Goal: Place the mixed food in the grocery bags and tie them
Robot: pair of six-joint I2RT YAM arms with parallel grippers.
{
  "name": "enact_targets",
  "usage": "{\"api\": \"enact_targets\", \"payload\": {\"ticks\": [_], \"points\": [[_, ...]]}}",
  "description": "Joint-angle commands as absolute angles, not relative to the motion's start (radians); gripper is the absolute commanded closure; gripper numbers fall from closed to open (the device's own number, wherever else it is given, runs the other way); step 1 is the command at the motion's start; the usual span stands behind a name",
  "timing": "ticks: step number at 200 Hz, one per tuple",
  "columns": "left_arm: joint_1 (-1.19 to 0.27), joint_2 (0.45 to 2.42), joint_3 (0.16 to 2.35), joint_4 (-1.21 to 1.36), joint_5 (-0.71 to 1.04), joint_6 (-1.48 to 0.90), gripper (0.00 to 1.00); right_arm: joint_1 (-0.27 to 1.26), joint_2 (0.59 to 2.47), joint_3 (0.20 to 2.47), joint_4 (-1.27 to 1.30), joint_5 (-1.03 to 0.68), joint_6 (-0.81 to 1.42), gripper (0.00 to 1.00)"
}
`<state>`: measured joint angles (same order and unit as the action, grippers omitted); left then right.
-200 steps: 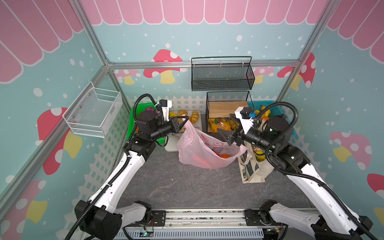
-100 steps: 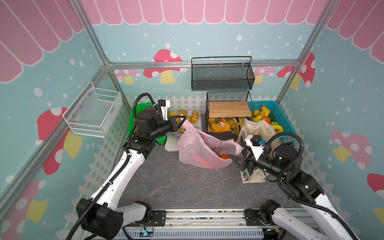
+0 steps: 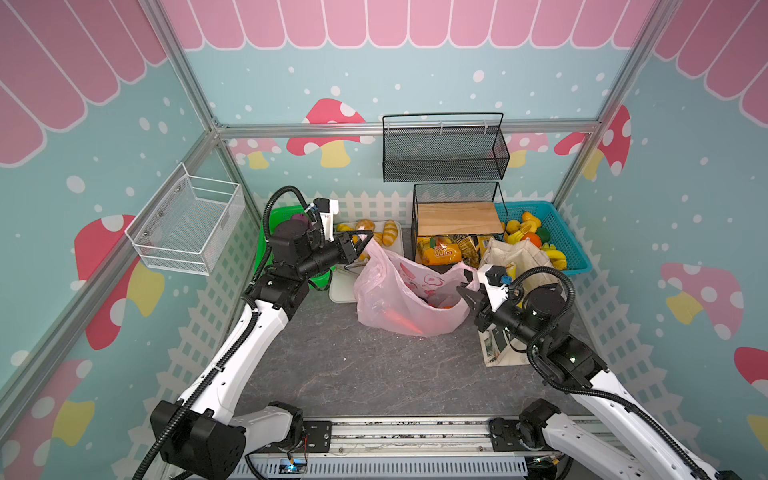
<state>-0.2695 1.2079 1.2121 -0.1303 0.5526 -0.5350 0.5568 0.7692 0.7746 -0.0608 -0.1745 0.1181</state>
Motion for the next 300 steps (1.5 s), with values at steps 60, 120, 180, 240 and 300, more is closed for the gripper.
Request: {"api": "enact_targets", "payload": {"ticks": [60,120,180,240,300], "points": [[-0.307,0.855,1.081,-0.195,0.240,-0.401,0.33,0.546,0.892,0.827,0.137,-0.111,0.136,0.97],[-0.739,1.093,1.313,-0.259,0.180,-0.204,0.27,0.512,0.916,0.802,0.222,-0.171,0.133,0.97],[-0.790,1.400,1.519,-0.210,0.362,-0.241,0.24,0.491,0.893,0.758,0.264,-0.201,0.165,0.97],[-0.795,1.529,1.599,-0.189,0.407,-0.277,0.21,0.486,0.899,0.751,0.279,-0.214,0.172,0.97],[-0.799,1.619,1.667,-0.171,0.439,-0.312,0.20,0.484,0.907,0.746,0.290,-0.223,0.180,0.97]]}}
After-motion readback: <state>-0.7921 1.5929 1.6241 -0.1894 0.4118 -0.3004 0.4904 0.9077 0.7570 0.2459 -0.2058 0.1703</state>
